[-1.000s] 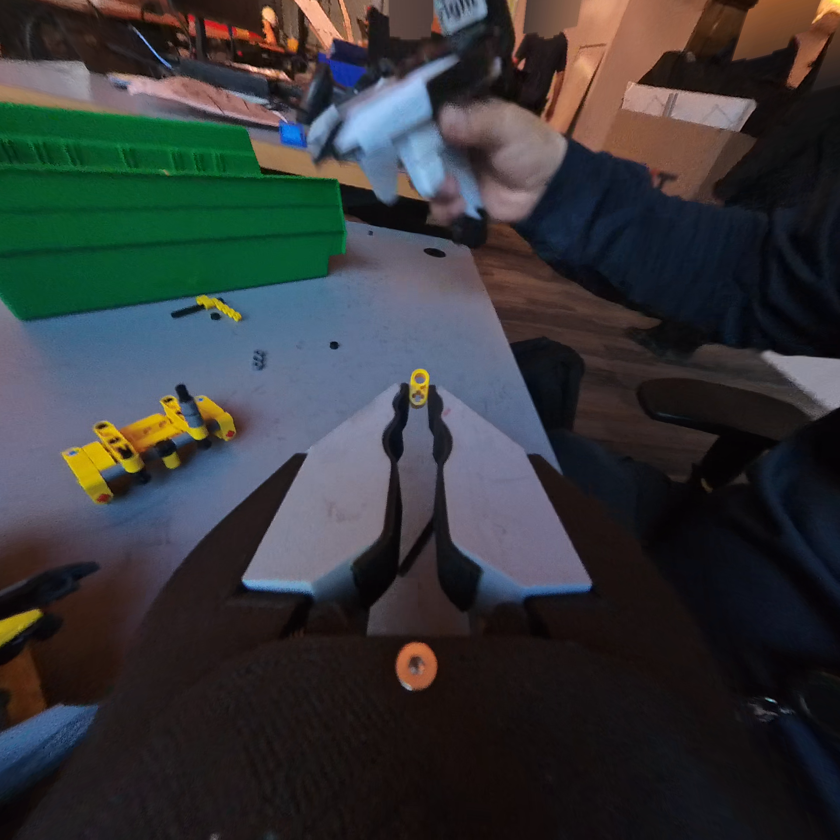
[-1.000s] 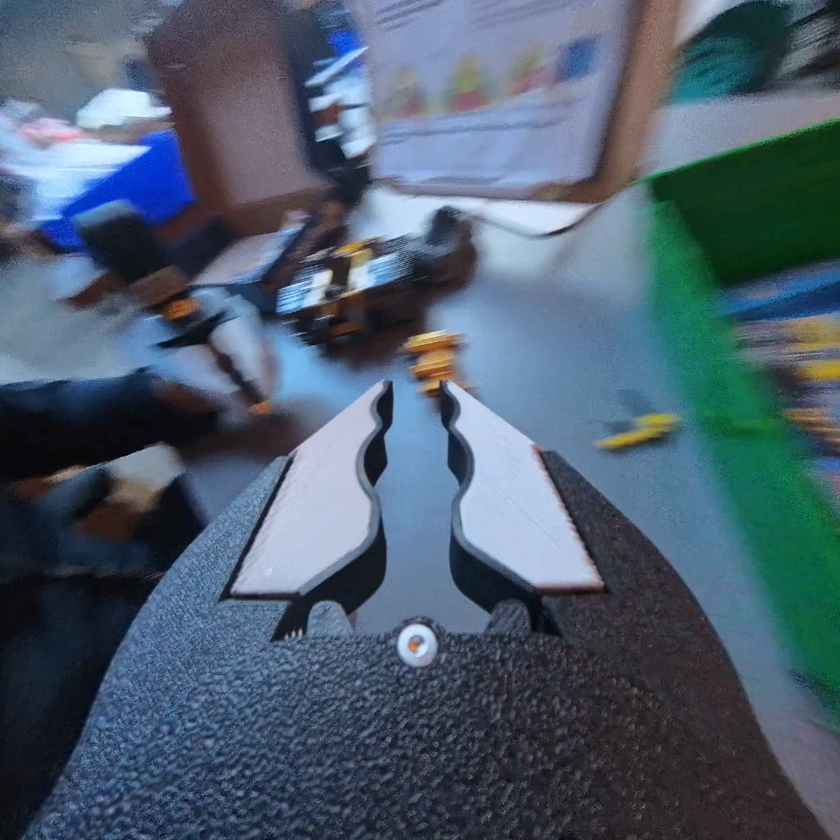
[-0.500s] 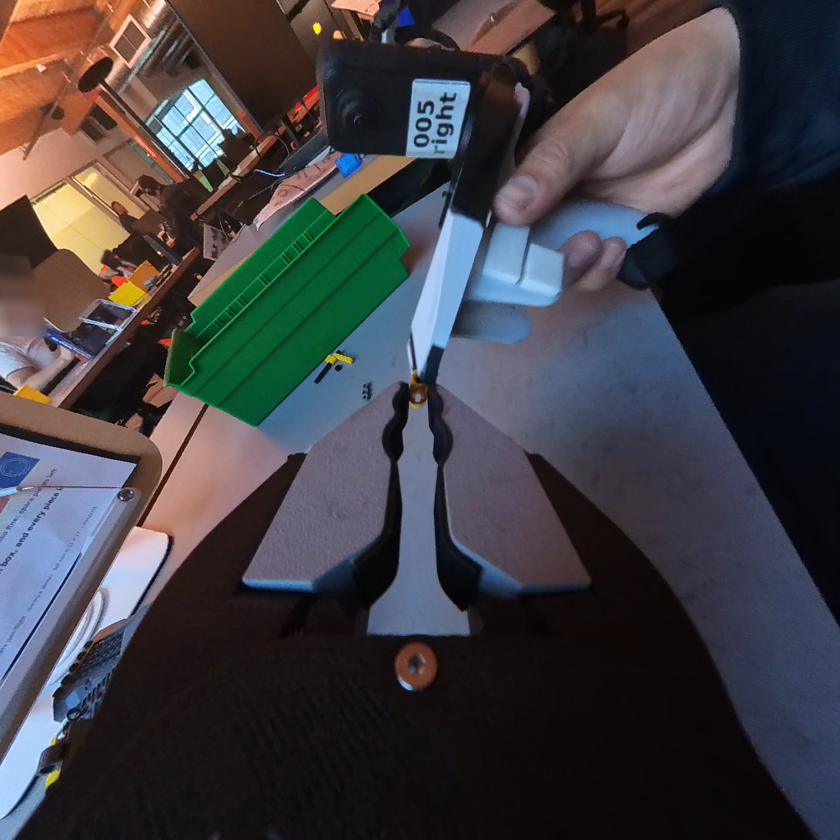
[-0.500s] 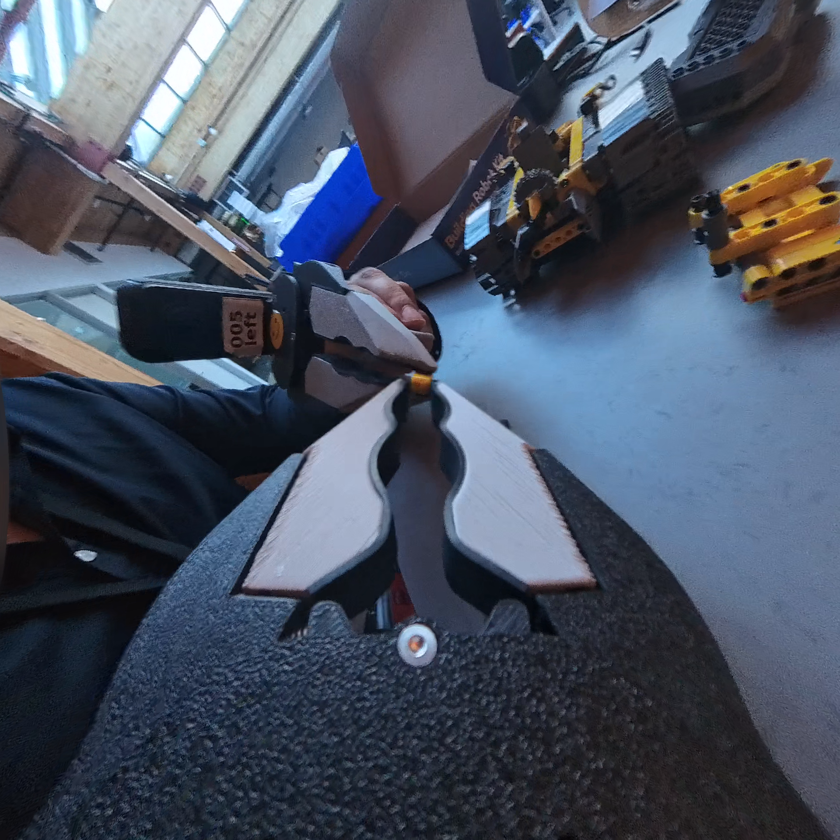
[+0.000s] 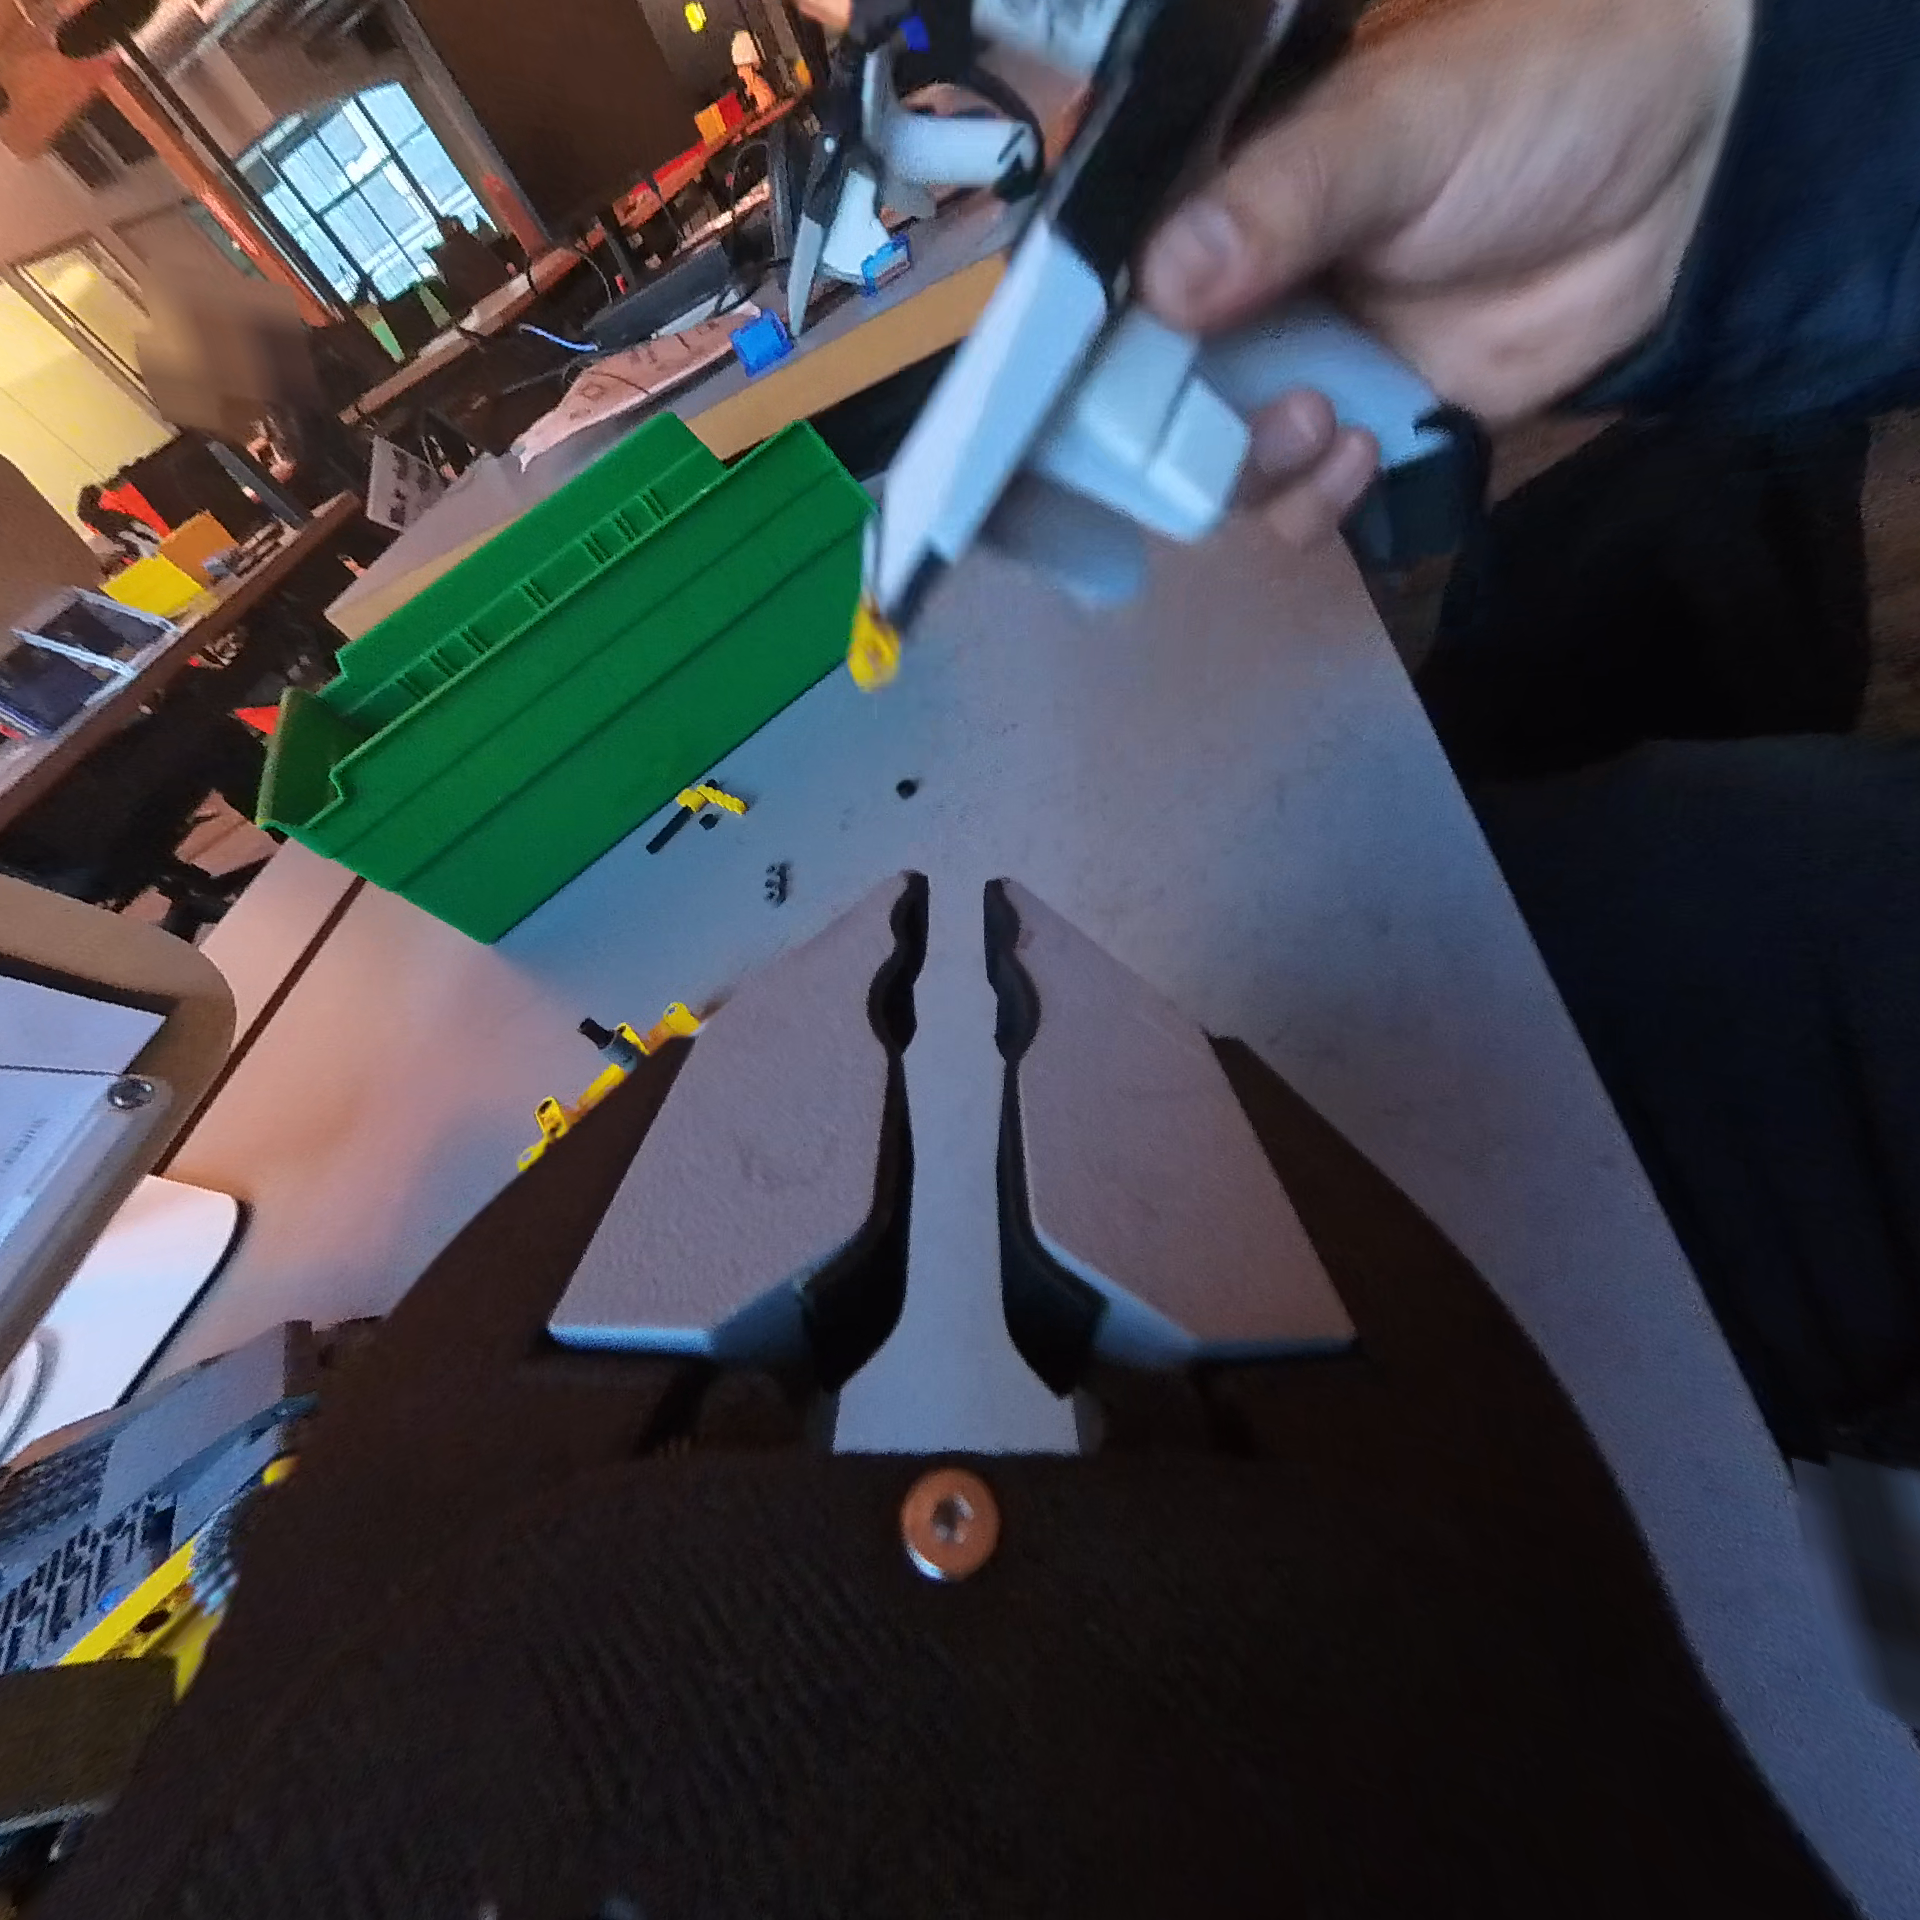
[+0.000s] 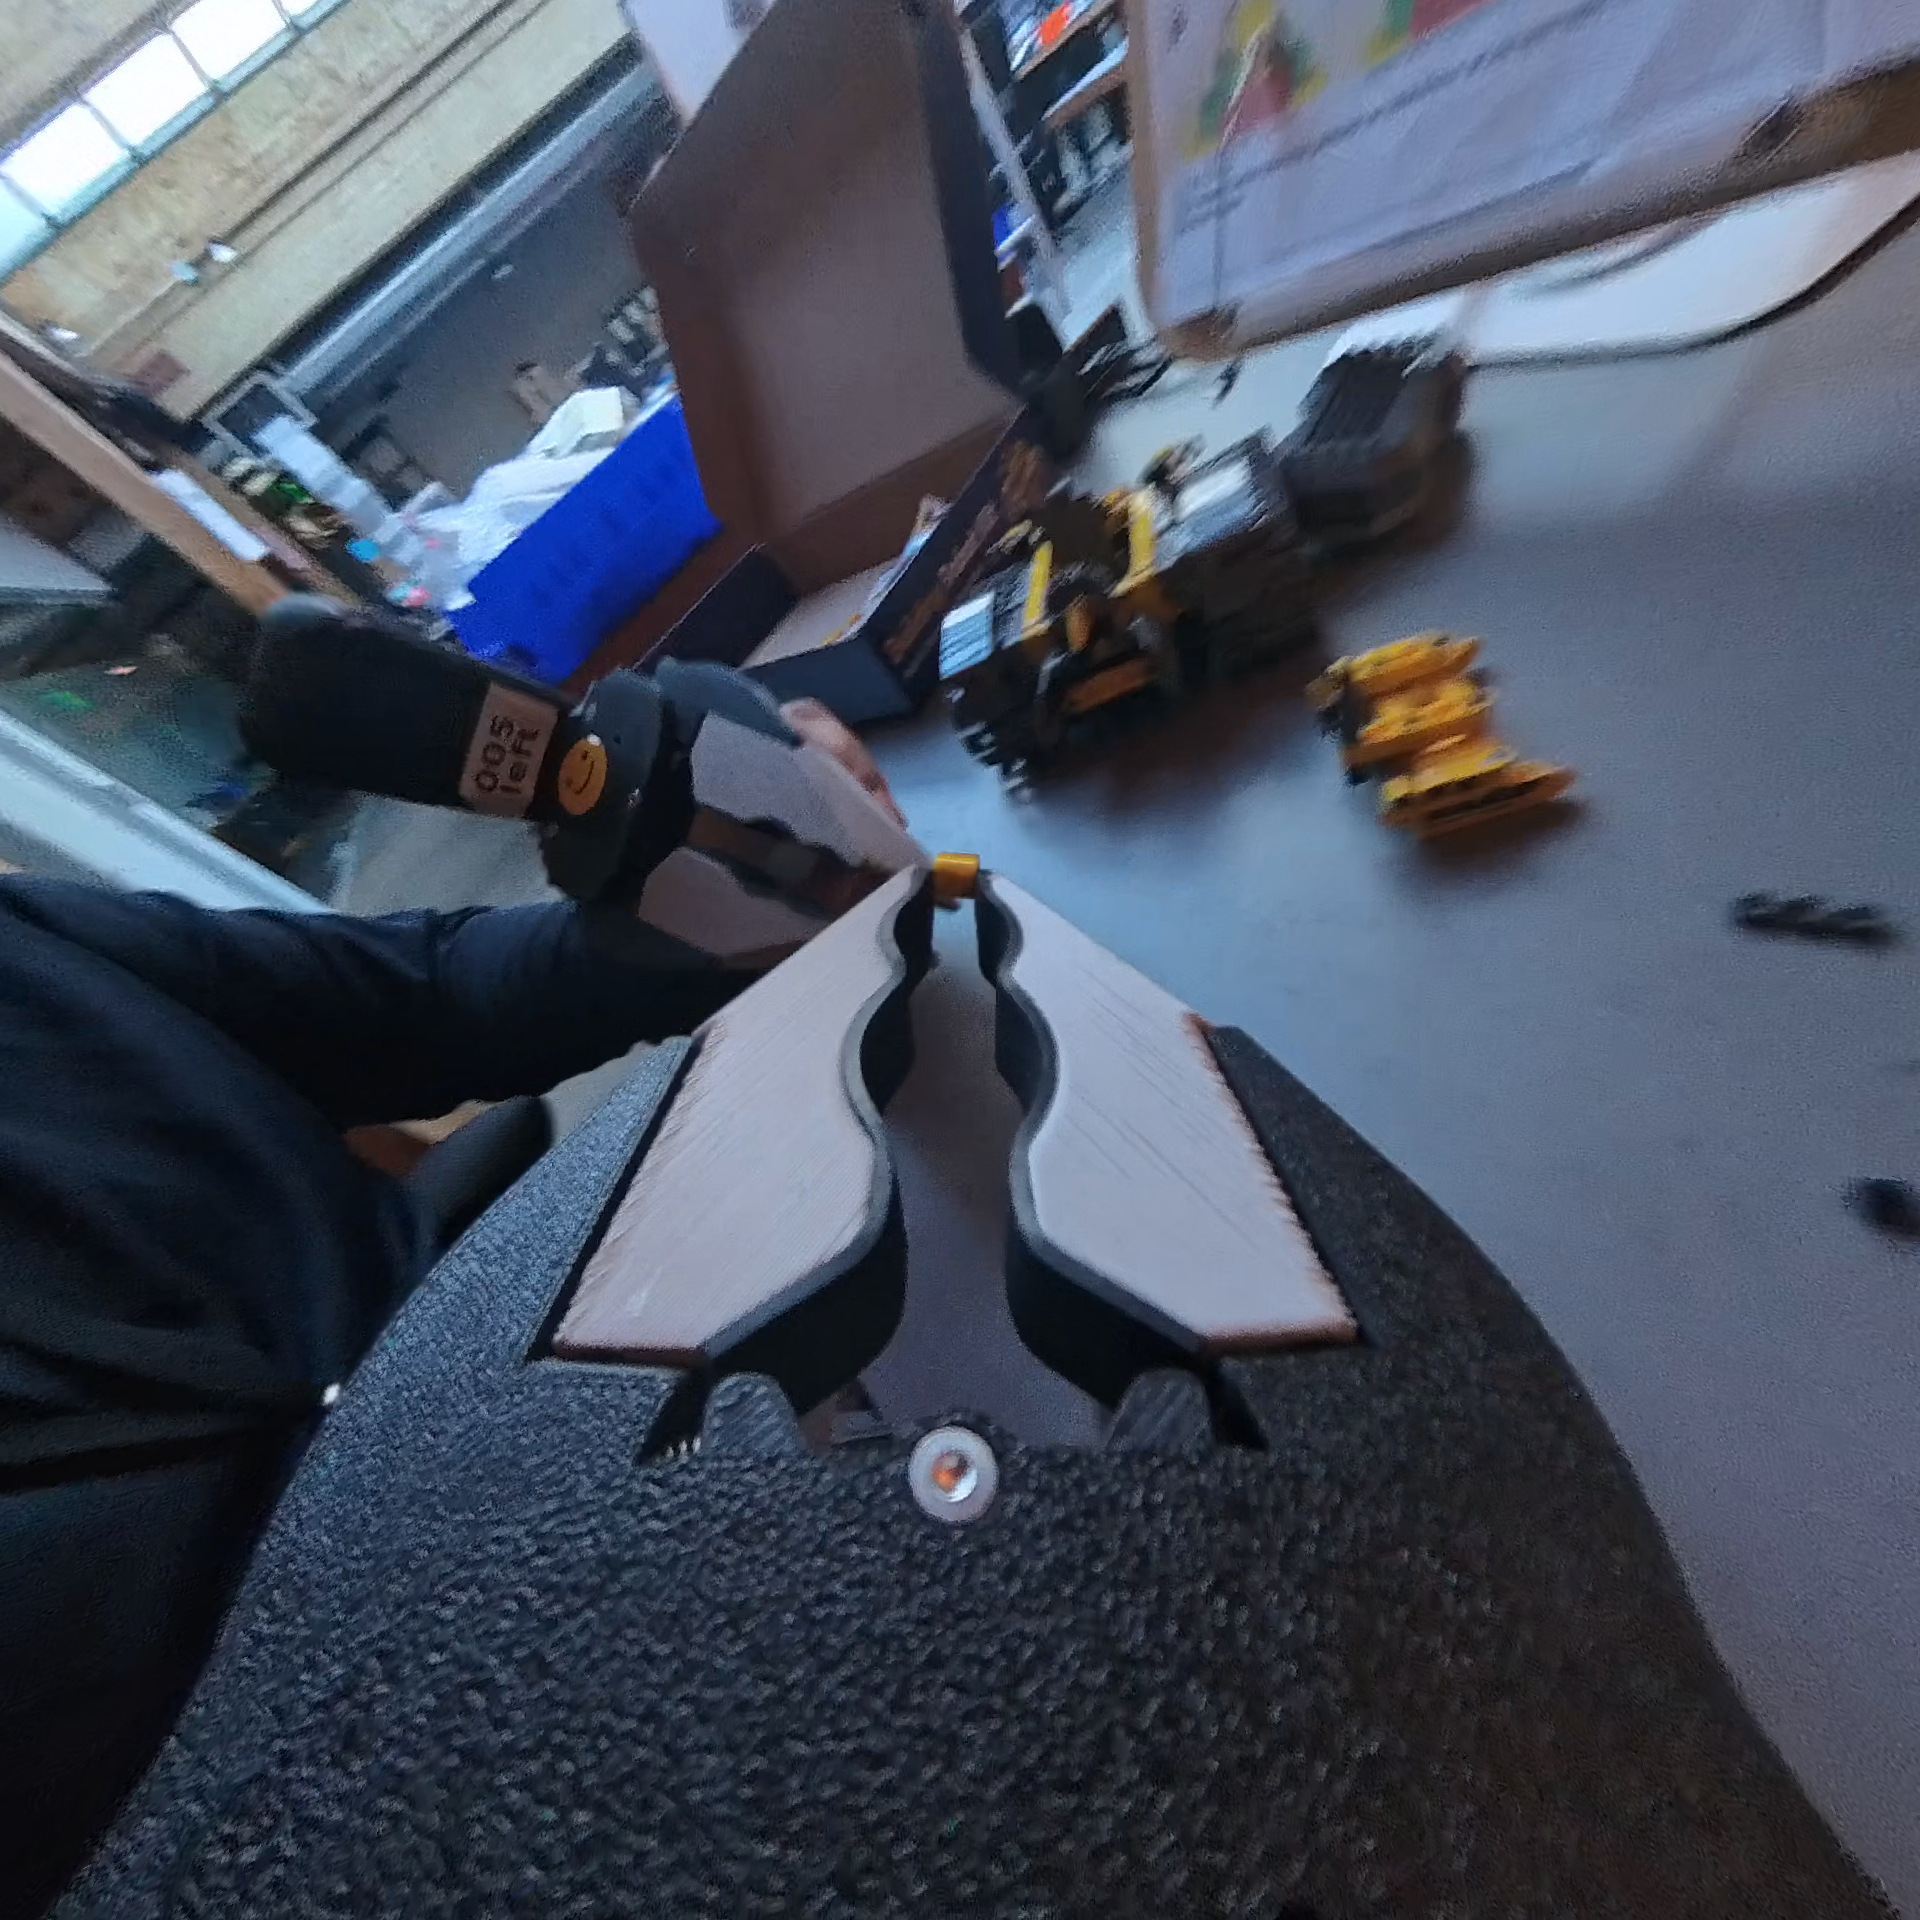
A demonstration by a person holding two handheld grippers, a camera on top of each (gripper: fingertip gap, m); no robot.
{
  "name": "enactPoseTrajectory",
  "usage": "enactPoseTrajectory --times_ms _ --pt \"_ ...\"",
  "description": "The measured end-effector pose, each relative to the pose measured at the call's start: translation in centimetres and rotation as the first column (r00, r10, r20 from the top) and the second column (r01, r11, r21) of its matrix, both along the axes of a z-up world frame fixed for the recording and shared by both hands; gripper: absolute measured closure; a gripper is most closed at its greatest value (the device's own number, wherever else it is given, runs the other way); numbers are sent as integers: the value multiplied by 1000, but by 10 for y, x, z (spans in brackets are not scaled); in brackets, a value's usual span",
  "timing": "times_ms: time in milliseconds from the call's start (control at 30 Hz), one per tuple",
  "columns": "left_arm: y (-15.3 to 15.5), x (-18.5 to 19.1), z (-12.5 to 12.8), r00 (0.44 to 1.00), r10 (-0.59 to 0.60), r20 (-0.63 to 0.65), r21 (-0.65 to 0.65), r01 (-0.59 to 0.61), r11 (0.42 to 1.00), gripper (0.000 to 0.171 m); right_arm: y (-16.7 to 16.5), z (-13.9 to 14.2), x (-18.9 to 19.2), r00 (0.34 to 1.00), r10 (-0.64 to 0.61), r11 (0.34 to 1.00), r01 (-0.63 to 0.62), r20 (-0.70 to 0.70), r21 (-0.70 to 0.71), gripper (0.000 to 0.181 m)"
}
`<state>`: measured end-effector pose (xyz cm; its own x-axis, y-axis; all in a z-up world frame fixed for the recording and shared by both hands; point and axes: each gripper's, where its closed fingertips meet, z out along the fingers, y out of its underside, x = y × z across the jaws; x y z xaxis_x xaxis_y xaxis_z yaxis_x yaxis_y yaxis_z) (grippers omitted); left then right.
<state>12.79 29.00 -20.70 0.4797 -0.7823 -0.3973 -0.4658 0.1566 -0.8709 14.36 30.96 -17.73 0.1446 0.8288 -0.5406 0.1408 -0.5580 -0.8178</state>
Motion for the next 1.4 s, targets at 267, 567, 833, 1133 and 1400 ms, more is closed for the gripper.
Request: enactPoseTrajectory --times_ms 267,567,833,1133,1400 --pt "5 0 -18 999 11 -45 -59 -14 998 171 150 105 117 853 -522 761 459 13 458 177" --pt "16 -11 -23 998 50 -40 -105 -54 993 171 269 30 167 644 -676 717 465 358 519 176" --pt "18 -13 -28 998 54 -17 -176 -57 983 171 266 39 158 665 -699 692 537 264 482 158" --pt "24 -19 -27 995 99 -13 -179 -99 979 171 159 46 28 907 -421 753 345 9 560 157" --pt "52 -74 -9 942 331 62 -203 -313 928 171 131 -18 -17 918 -398 699 300 5 649 166"
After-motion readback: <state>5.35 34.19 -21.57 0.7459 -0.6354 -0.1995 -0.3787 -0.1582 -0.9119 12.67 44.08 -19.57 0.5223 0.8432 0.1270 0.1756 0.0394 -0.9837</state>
